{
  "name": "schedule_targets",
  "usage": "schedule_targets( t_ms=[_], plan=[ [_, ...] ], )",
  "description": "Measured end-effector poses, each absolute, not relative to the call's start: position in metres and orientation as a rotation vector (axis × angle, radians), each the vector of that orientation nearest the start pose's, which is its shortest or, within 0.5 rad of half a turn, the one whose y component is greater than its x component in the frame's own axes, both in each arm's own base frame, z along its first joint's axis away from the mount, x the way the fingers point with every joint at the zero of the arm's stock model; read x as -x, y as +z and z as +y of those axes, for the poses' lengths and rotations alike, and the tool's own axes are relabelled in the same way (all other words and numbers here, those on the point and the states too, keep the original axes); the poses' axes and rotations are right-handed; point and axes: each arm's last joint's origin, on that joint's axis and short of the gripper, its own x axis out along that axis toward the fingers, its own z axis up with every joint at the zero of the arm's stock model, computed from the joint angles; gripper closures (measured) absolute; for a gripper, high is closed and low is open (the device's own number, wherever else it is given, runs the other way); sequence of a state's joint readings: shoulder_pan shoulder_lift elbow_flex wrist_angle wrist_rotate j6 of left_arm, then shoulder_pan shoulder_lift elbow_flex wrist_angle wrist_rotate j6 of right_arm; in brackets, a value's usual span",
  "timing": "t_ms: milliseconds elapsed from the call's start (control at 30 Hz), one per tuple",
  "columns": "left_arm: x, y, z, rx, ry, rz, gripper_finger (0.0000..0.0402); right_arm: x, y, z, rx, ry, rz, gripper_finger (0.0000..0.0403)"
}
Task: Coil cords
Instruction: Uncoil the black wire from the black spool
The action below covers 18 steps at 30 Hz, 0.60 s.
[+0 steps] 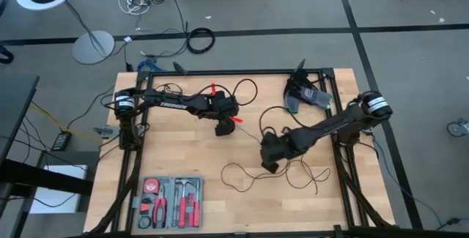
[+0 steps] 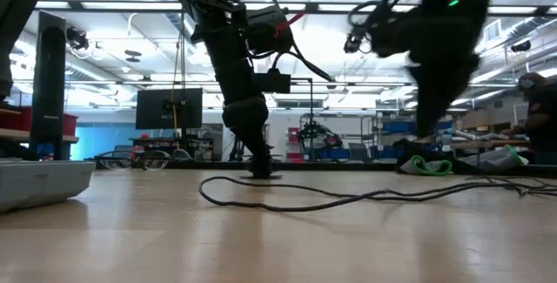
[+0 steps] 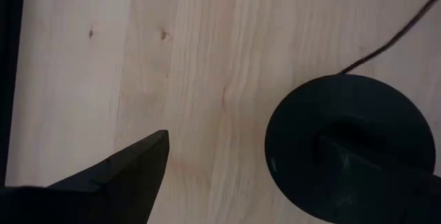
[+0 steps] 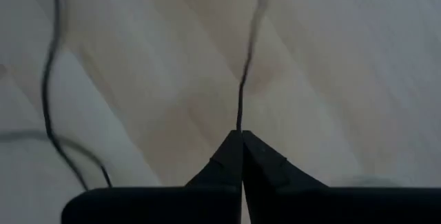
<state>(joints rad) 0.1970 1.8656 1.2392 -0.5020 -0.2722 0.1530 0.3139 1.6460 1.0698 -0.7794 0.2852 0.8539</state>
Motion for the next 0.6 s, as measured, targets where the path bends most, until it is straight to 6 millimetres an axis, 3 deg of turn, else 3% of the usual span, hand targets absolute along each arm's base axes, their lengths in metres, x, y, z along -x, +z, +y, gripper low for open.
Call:
schedule_targets(
  t_ms=[367,600],
  plan=[
    [-0.363,0.175,0.08,-0.176,0.33,1.169,0.0039,-0.207,0.219,0.123,-0.451,-0.83,1.341,0.0403],
    [-0.362,0.175,0.08,-0.177,0.33,1.174,0.0039,-0.154,0.235,0.139,-0.555,-1.215,1.419,0.0403]
  ],
)
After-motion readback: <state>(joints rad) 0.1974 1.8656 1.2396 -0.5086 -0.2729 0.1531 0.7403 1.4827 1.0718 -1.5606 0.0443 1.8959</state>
